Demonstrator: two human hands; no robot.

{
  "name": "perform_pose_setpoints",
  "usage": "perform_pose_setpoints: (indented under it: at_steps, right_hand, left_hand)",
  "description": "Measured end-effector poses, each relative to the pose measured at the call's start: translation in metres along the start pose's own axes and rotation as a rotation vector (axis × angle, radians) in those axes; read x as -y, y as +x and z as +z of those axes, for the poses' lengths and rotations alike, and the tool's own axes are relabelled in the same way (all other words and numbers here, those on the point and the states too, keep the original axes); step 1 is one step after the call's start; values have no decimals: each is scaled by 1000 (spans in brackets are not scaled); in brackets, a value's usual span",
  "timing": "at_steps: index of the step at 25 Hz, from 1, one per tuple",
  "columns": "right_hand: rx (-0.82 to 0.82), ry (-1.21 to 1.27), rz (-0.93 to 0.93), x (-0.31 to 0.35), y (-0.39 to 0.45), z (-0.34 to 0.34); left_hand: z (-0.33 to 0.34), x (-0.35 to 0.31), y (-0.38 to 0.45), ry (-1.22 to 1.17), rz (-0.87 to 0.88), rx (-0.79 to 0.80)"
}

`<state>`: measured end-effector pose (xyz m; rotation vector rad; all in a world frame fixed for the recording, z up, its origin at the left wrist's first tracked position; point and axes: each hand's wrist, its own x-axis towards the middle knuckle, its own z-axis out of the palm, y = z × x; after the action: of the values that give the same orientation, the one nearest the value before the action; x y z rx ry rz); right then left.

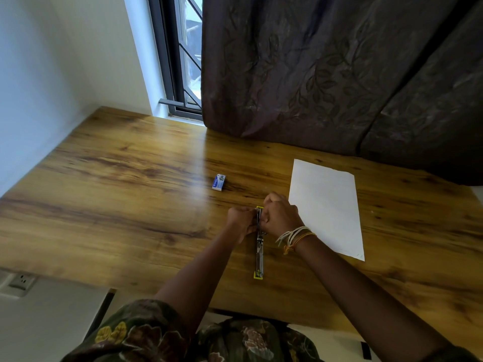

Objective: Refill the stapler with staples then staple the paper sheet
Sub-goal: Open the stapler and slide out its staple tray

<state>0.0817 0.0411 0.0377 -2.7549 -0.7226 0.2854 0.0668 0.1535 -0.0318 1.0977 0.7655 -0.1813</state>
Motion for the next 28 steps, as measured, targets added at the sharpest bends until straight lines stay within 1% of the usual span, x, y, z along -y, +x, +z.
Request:
perform_pose_setpoints:
  at_steps: [3, 5, 10, 13, 16, 18, 20, 23, 28]
  right_hand:
    - [-17, 19, 70, 2, 1, 1]
    - [-16, 21, 78, 2, 3, 1]
    - [-81, 17, 21, 2, 1, 8]
    - [-88, 105, -8, -7, 0, 15]
    - [-136, 404, 107, -20, -2, 22]
    - [-197, 646, 261, -28, -3, 26]
    - [-187, 824, 401, -30, -3, 27]
    - [-163, 882, 473, -26, -1, 30]
    - [-149, 785, 473, -13, 7, 34]
  left_hand:
    - [1, -2, -3, 22, 2, 21]
    - [1, -3, -4, 8, -9, 20]
    - [0, -1, 0, -60, -23, 16]
    - [0, 1, 4, -49, -4, -25]
    - [-1, 2, 5, -43, 1, -11]
    - [-2, 2, 7, -49, -8, 11]
    - [-2, 2, 8, -54, -14, 6]
    - [0, 3, 11, -46, -14, -13]
    - [3, -1, 12, -89, -84, -3]
